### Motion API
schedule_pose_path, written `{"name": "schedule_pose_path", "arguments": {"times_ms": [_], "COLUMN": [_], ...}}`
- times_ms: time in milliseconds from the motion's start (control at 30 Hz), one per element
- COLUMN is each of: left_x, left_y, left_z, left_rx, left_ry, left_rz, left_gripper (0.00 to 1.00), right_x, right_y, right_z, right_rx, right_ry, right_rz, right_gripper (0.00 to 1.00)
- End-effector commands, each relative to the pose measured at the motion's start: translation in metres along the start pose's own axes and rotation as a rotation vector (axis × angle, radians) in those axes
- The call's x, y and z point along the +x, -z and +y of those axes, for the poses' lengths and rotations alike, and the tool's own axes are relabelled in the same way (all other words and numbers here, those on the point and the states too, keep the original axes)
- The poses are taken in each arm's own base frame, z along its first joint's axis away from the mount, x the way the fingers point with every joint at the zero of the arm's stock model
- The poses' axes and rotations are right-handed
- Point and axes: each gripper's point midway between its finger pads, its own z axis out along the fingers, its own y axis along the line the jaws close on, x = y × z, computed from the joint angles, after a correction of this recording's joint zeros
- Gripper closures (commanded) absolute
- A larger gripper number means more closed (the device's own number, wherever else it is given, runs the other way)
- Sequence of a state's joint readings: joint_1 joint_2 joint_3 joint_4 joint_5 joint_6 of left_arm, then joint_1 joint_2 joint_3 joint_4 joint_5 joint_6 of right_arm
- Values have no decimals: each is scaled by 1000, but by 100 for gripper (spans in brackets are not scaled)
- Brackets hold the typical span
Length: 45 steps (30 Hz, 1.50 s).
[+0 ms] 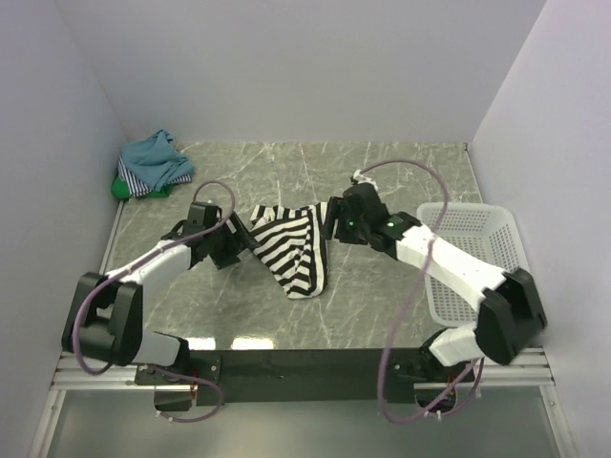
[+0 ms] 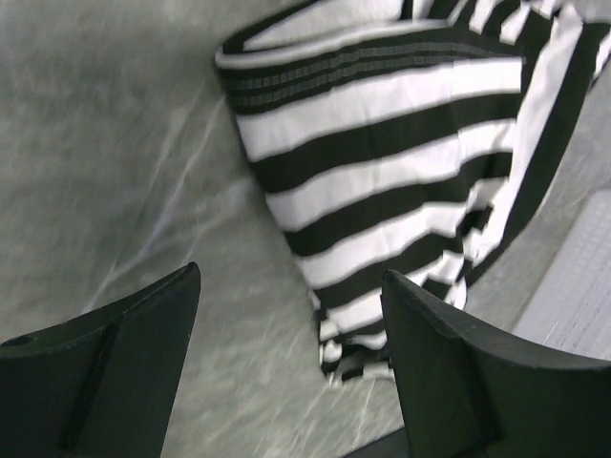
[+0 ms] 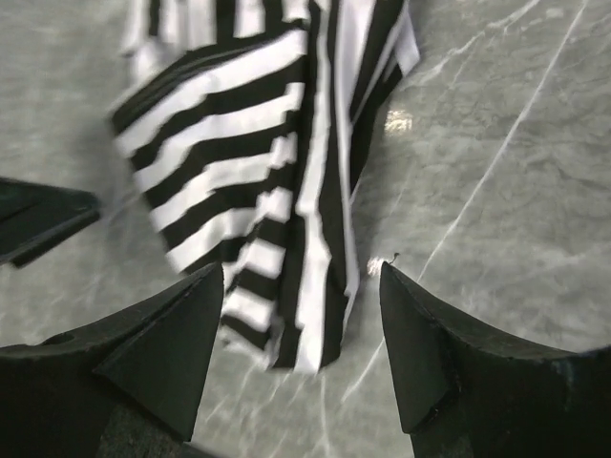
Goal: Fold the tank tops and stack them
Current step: Flatten the tank top out
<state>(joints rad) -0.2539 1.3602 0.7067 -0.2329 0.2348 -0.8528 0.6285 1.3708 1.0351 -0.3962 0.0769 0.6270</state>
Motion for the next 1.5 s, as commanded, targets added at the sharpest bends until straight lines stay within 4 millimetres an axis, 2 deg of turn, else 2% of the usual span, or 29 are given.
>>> {"name": "schedule_pose_path", "arguments": {"times_ms": [0, 33, 100, 133, 167, 200, 233, 267, 300, 333, 400, 433, 467, 500, 533, 567, 600, 633, 667, 700, 733, 800, 833, 900, 1100, 1167, 1233, 1400, 1467], "left_x": [-25, -28, -31, -38, -35, -48, -49, -44, -53, -50, -46, -43, -34, -38, -31, -23, -27, -18, -15, -20, -12, -9, -8, -6, -6, -5, -4, 3, 3], "left_y": [-14, -19, -21, -21, -22, -19, -22, -25, -23, -31, -35, -44, -49, -49, -65, -71, -73, -87, -92, -95, -105, -110, -117, -123, -132, -137, -141, -148, -147], "left_z": [-28, -33, -40, -49, -52, -68, -70, -70, -86, -84, -102, -101, -109, -120, -117, -123, -138, -130, -134, -145, -135, -147, -143, -148, -158, -155, -151, -140, -145], "left_rx": [103, 118, 137, 150, 126, 133, 109, 57, 62, 31, 16, -9, -15, -24, -53, -52, -32, -70, -80, -78, -126, -126, -149, -160, -184, -205, -224, -261, -242], "left_ry": [44, 62, 73, 70, 59, 36, 10, -17, -38, -56, -101, -128, -163, -185, -209, -236, -249, -260, -287, -302, -325, -360, -377, -399, -446, -461, -476, -483, -476], "left_rz": [-69, -72, -68, -78, -66, -98, -100, -98, -123, -105, -108, -96, -82, -88, -56, -37, -42, -7, -16, -38, -15, -24, -26, -26, -36, -43, -39, -27, -28], "left_gripper": [18, 19, 19, 19, 20, 20, 20, 20, 20, 21, 22, 23, 23, 23, 24, 26, 27, 28, 30, 31, 31, 33, 33, 33, 33, 33, 33, 35, 36], "right_x": [-11, -9, -12, -11, -11, -11, -10, -8, -8, -5, -5, 2, 3, 3, 9, 11, 13, 16, 16, 18, 17, 14, 22, 25, 26, 33, 32, 31, 31], "right_y": [-35, -51, -66, -78, -85, -90, -100, -105, -108, -113, -115, -115, -115, -116, -117, -118, -118, -117, -117, -113, -111, -109, -109, -110, -114, -114, -115, -117, -116], "right_z": [2, 2, 8, 10, 10, 9, 6, 3, -4, -10, -17, -23, -26, -26, -31, -33, -34, -40, -44, -48, -51, -51, -55, -56, -48, -51, -41, -39, -41], "right_rx": [23, 40, 34, 41, 43, 63, 83, 101, 128, 155, 169, 173, 172, 160, 167, 166, 169, 185, 202, 205, 205, 176, 175, 145, 67, 60, -22, -109, -119], "right_ry": [2, 11, 16, 21, 21, 24, 23, 20, 12, 0, -19, -30, -39, -45, -57, -63, -65, -78, -86, -103, -116, -143, -159, -189, -235, -253, -281, -345, -356], "right_rz": [-25, -3, 1, 15, 23, 24, 31, 36, 45, 50, 42, 51, 52, 48, 60, 67, 68, 71, 63, 57, 48, 32, 45, 47, 42, 54, 54, 45, 44], "right_gripper": [27, 27, 28, 29, 30, 32, 33, 36, 39, 45, 51, 63, 70, 78, 93, 100, 100, 100, 100, 100, 100, 100, 100, 100, 100, 100, 100, 100, 100]}}
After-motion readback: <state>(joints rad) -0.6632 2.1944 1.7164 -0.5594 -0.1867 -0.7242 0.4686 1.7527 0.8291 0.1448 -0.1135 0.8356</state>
